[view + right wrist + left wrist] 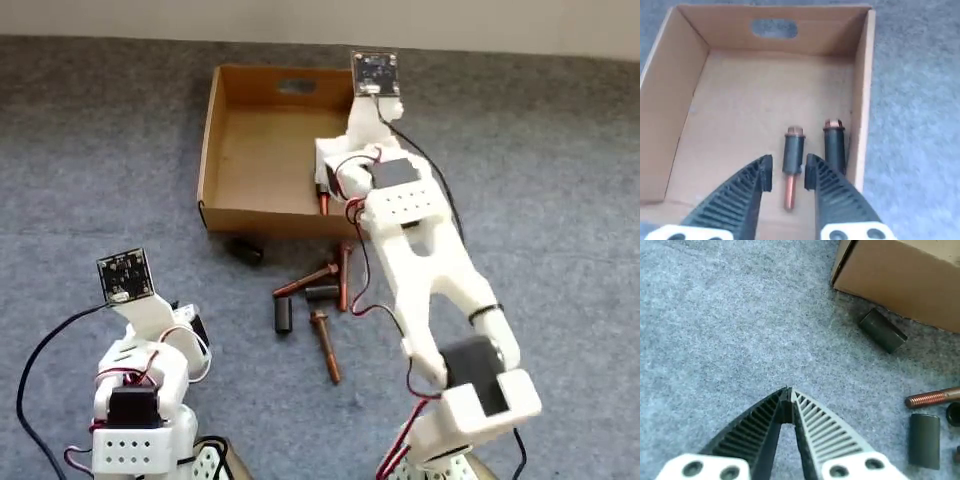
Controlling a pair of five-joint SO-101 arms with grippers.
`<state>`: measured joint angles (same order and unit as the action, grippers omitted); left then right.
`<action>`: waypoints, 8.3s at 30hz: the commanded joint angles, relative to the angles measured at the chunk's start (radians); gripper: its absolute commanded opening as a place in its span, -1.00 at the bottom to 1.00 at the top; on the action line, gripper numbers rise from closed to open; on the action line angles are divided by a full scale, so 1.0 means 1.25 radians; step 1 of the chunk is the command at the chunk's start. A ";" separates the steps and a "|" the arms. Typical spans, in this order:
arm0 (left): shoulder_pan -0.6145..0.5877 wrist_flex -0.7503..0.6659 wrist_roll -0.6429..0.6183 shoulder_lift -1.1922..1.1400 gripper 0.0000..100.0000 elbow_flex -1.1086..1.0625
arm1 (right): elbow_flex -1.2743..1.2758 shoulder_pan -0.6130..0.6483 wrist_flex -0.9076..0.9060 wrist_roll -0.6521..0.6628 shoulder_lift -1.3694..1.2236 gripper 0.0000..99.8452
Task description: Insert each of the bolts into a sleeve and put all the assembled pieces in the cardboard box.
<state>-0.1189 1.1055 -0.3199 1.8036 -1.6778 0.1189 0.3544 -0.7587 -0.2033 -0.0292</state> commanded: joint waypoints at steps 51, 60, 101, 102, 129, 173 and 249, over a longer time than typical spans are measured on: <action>-0.080 -0.023 0.005 0.007 -0.97 0.012 | -0.165 0.354 -0.036 0.303 -0.369 -0.70; -0.080 -0.023 0.005 0.007 -0.97 0.012 | -0.217 0.357 -0.030 0.297 -0.374 -0.85; -0.080 -0.022 0.005 0.007 -0.97 0.010 | -0.094 0.288 -0.174 0.236 -0.170 -0.99; -0.080 -0.022 0.005 0.007 -0.97 0.010 | -0.064 0.283 -0.193 0.236 -0.133 -0.99; -0.079 -0.022 0.005 0.007 -0.97 0.010 | 0.817 -0.204 -0.058 0.390 0.596 -0.99; -0.080 -0.022 0.006 0.006 -0.97 0.009 | 0.541 -0.147 -0.063 0.422 0.144 -0.99; 0.612 0.184 -0.366 -1.615 -0.88 1.099 | 0.965 -0.147 -0.246 0.203 1.358 -0.99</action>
<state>0.6360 1.3311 -0.7802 -0.2186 -0.3291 1.3295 0.1841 -1.0641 0.0560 1.6556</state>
